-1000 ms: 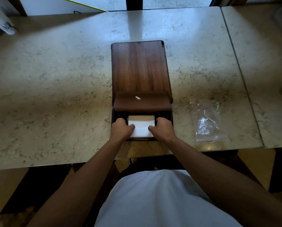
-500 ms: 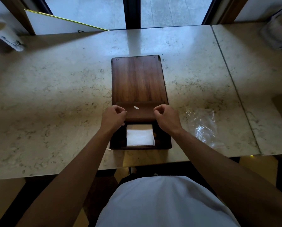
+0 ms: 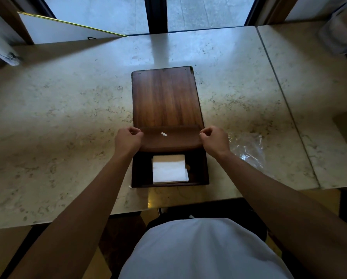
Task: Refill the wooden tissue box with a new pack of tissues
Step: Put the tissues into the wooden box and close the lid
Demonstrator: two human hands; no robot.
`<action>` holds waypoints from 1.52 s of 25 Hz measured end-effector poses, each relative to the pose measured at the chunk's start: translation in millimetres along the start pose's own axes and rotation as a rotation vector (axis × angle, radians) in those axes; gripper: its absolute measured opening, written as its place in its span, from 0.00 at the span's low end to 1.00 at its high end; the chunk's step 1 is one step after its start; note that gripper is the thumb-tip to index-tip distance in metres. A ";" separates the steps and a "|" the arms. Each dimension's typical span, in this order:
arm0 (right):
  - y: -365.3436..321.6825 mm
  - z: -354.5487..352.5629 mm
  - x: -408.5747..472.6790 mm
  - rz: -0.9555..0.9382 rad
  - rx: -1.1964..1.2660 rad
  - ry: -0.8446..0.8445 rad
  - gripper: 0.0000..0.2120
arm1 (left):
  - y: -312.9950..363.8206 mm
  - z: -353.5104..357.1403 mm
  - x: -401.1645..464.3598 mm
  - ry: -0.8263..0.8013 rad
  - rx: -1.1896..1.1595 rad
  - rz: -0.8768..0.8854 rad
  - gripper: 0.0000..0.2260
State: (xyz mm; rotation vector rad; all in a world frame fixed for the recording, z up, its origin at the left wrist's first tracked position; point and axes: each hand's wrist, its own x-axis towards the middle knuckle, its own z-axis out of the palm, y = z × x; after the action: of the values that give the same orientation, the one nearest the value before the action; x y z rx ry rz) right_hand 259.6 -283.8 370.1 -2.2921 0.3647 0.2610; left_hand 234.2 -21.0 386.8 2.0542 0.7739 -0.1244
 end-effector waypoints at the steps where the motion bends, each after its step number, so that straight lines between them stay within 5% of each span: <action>1: 1.4 1.7 4.6 0.031 -0.012 -0.004 0.10 | 0.8 0.6 2.3 0.001 0.029 -0.020 0.03; 6: 8.5 13.7 23.7 0.148 -0.098 -0.151 0.12 | -0.3 5.1 17.6 -0.031 0.123 -0.096 0.02; 8: 10.1 17.9 28.0 0.174 -0.059 -0.158 0.12 | 1.0 3.9 24.3 0.016 0.123 -0.131 0.12; 13: 13.5 18.1 34.1 0.218 0.028 -0.149 0.10 | -0.1 0.4 39.0 -0.044 0.090 -0.204 0.01; 17: 8.6 11.5 36.8 0.227 0.159 -0.125 0.08 | 1.6 0.7 42.9 -0.050 -0.013 -0.217 0.04; 30: -24.2 -23.9 24.7 0.004 0.383 -0.050 0.07 | 12.1 -47.8 17.7 0.027 -0.225 0.031 0.09; 38: -13.4 -42.9 -2.0 0.182 0.758 -0.313 0.12 | -11.0 -65.7 -18.3 -0.036 -0.522 -0.087 0.09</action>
State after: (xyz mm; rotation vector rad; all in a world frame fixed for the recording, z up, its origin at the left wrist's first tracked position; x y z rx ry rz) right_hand 265.4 -306.4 408.6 -1.4499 0.4210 0.4740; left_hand 200.2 26.4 423.8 1.5217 0.7779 -0.0044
